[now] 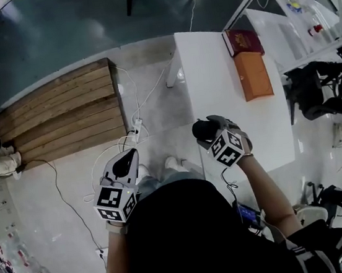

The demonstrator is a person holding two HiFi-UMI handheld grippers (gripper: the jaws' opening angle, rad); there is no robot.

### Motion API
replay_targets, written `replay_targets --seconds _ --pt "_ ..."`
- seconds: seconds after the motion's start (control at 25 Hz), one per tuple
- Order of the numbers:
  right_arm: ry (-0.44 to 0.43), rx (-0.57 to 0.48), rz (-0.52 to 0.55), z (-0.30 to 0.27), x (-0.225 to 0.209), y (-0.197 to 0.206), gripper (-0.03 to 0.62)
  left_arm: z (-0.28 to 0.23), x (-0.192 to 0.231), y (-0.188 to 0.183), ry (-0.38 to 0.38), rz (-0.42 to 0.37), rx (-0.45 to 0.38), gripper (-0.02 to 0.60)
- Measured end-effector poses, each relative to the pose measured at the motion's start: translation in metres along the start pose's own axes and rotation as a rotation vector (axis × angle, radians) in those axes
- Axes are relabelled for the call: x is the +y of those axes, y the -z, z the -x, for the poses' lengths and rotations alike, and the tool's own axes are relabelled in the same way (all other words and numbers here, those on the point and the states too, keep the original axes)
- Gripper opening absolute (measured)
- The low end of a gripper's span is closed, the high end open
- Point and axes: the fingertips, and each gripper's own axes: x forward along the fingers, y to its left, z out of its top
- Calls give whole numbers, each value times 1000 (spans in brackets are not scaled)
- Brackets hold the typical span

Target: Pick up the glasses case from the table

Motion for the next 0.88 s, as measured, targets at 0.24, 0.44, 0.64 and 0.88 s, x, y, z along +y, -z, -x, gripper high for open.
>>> replay_targets --seconds 0.24,0.44,0.64,0.88 --pt "61 -209 -119 43 -2 -59 367 0 2 -22 42 -20 -59 17" --pt "88 -413 -241 78 -4 -100 366 2 5 -48 69 -77 -114 17" --pt "112 -587 -322 114 -8 -129 365 3 8 -70 85 -124 -159 17" --pt "122 -736 -427 142 -8 -143 365 5 5 -89 106 -166 -196 17"
